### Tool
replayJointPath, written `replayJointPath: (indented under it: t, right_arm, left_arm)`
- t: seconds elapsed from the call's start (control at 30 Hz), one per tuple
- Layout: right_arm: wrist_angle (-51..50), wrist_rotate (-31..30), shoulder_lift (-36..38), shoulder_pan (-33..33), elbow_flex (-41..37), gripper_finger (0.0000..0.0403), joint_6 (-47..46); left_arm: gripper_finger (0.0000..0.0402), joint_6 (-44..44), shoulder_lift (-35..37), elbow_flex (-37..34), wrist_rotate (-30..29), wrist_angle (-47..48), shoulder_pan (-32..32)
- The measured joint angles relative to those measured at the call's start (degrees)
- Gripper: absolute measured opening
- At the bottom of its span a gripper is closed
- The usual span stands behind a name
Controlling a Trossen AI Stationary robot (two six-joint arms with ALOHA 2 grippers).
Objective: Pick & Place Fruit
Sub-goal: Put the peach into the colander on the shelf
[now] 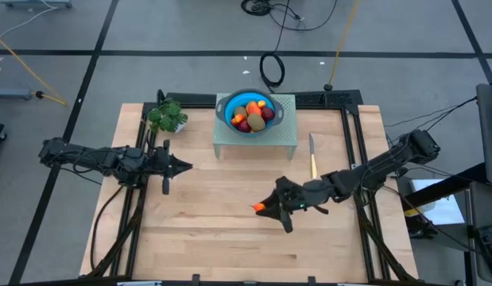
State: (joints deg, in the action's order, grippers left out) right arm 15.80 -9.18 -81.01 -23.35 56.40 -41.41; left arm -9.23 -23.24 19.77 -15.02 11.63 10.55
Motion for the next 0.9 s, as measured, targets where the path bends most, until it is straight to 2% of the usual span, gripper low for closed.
replayJointPath:
  t: [0.23,0.43,0.63,0.9]
  right_arm:
    - [7.8,-1.5,0.0,0.2,0.0,0.0106,-0.8]
    - [7.6,-1.6,0.0,0.5,0.0,0.0109,-3.0]
    - [7.7,-1.7,0.0,0.5,0.0,0.0107,-2.7]
    - [7.7,-5.2,0.0,0.5,0.0,0.0104,2.1]
  left_arm:
    - [0.0021,-0.2,0.0,0.0,0.0,0.0,0.0]
    - [0.0021,-0.4,0.0,0.0,0.0,-0.1,0.0]
    - [0.0021,-4.6,0.0,0.0,0.1,-5.5,0.0]
    - [0.0021,-12.7,0.0,0.0,0.0,-10.5,0.0]
